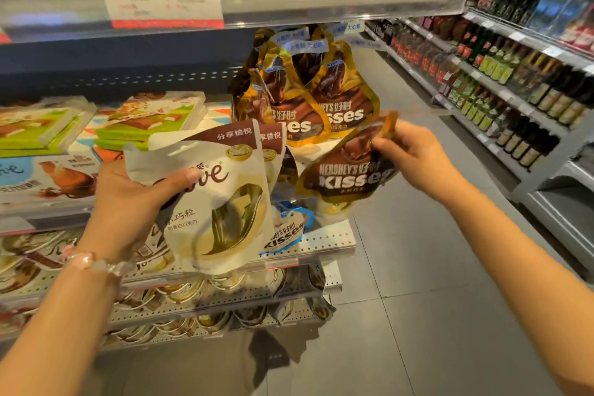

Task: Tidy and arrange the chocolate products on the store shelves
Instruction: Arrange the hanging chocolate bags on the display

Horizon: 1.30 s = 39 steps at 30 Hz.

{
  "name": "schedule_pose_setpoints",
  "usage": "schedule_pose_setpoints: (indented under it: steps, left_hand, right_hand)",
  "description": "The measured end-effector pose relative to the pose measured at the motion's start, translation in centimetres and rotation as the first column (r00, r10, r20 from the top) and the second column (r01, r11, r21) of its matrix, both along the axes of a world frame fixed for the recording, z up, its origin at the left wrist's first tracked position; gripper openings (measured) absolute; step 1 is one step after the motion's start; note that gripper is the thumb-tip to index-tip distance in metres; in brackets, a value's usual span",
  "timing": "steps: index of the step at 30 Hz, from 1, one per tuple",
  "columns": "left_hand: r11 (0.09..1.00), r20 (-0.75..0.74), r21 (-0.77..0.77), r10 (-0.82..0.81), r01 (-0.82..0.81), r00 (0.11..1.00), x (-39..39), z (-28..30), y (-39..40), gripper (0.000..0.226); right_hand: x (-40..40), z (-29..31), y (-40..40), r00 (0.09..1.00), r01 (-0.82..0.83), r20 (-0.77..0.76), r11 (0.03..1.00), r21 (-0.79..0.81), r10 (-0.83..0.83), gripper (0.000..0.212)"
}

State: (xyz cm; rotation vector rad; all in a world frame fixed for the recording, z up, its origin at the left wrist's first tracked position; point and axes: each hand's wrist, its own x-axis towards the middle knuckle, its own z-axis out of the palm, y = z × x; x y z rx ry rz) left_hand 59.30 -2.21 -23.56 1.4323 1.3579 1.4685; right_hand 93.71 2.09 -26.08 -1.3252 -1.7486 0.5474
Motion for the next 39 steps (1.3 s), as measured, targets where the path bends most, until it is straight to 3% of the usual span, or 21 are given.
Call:
schedule_pose_setpoints:
  steps: [4, 13, 17, 22, 27, 29, 32, 34, 36, 39]
  left_hand:
    - [1.000, 0.018, -0.012, 0.020, -0.020, 1.000, -0.6, 0.2, 0.3, 0.020]
    - [1.000, -0.009, -0.008, 0.003, -0.003, 1.000, -0.8, 0.7, 0.0, 0.018]
    - [1.000, -0.006, 0.019, 0.012, -0.012, 1.000, -0.4, 1.0, -0.5, 0.055]
    - [0.998, -0.046, 0.036, -0.043, 0.044, 0.998, -1.1, 0.5, -0.3, 0.030]
    - [0.998, -0.044, 0.027, -0.054, 0.055, 0.998, -1.1, -0.1, -0.2, 0.017]
    - [0.998, -0.046, 0.033, -0.057, 0.058, 0.997, -1.2, -0.4, -0.2, 0.024]
    - [0.995, -0.050, 0.030, -0.096, 0.097, 0.994, -1.1, -0.4, -0.4, 0.031]
    - [0.992, -0.077, 0.018, -0.127, 0.129, 0.989, -0.9, -0.5, -0.4, 0.026]
    - [0.989, -0.099, 0.008, -0.145, 0.147, 0.984, -0.7, -0.7, -0.4, 0.029]
    - [0.984, -0.097, -0.008, -0.176, 0.176, 0.980, -0.3, -1.1, -0.5, 0.025]
  right_hand:
    - [0.5, 2.4, 1.4, 0.996, 0.073, -0.047, 0.994, 0.076, -0.069, 0.012]
    - [-1.6, 1.3, 4.6, 0.995, 0.080, -0.064, 0.996, 0.040, -0.077, 0.008]
    - [-1.9, 0.5, 5.1, 0.998, 0.061, -0.015, 0.997, 0.049, -0.061, 0.009]
    - [-1.8, 0.3, 4.9, 0.993, 0.113, 0.036, 0.990, 0.080, -0.116, 0.017]
    - [-1.7, -0.6, 4.1, 0.984, 0.175, -0.027, 0.984, 0.019, -0.174, 0.057]
    - [-1.9, -1.4, 3.1, 0.963, 0.268, -0.028, 0.962, 0.056, -0.266, 0.070]
    - [-3.2, -3.2, 0.7, 0.925, 0.381, -0.088, 0.901, 0.206, -0.370, 0.064]
    - [-4.3, -4.2, -0.8, 0.943, 0.331, -0.119, 0.864, 0.380, -0.309, 0.046]
    - [-5.4, -4.6, -1.9, 0.982, 0.184, -0.108, 0.881, 0.437, -0.152, 0.031]
    - [-7.2, -4.5, -2.9, 0.993, -0.058, -0.090, 0.970, 0.237, 0.082, 0.032]
